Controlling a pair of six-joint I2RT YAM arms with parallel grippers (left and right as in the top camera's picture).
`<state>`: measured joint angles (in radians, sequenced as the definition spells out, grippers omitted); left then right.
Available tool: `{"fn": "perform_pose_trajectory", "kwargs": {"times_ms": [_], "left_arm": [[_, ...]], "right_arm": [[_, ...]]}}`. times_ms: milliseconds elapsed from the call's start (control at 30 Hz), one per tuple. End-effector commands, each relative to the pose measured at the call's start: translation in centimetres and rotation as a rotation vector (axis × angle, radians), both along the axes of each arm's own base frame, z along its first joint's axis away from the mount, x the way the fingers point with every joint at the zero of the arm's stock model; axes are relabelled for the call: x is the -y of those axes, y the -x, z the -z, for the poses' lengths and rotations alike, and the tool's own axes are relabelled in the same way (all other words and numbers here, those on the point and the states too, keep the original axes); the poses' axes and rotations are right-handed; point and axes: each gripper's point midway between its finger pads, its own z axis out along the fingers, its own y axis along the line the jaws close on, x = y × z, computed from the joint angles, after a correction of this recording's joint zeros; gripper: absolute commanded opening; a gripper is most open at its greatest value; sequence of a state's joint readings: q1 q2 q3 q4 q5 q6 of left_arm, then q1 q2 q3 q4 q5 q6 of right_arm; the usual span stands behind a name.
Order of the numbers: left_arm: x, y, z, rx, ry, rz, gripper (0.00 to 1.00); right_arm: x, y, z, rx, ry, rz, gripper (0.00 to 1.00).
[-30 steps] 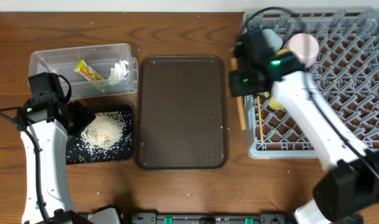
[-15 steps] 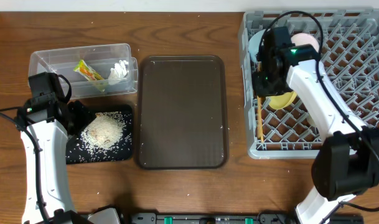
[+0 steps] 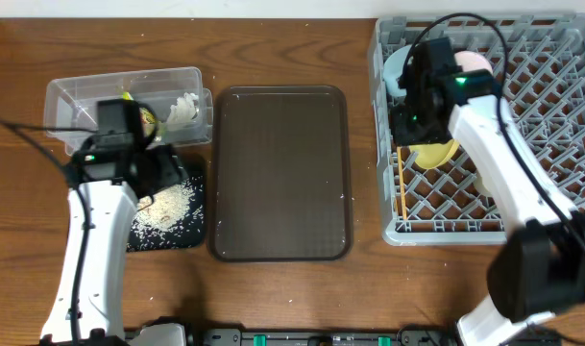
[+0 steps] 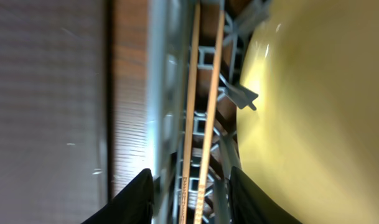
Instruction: Sort waste into correct bins and load items into the dishwasher rack
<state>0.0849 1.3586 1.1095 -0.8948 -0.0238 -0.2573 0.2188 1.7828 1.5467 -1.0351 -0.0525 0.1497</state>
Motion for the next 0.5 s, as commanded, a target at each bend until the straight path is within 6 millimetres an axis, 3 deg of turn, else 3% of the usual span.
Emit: {"fn": "perform_pose_trajectory", "kwargs": {"times_ms": [0,100,267,467], "left_arm": [[3.0,-0.1,-0.3,-0.005,0.024,0.218,0.84],[5.1,0.9,0.0,-0.038,0.091,0.283,0.84],[5.1,3.2,0.6,-0.133,0.105,0.273,0.84],[5.0,4.3,0.1,-0.115,0.101,0.273,0.84]], "right_arm": [[0.2,0.5,-4.6,0.106,-0.072,0.019,0.40],[1.3,1.3,-6.4,0.135,-0.081,0.055,0.44],[2.7,3.6,-8.1,0.135,-0.087,0.094,0.50],[3.2,6.8,-8.4,0.198,-0.099,0.093,0.55]]}}
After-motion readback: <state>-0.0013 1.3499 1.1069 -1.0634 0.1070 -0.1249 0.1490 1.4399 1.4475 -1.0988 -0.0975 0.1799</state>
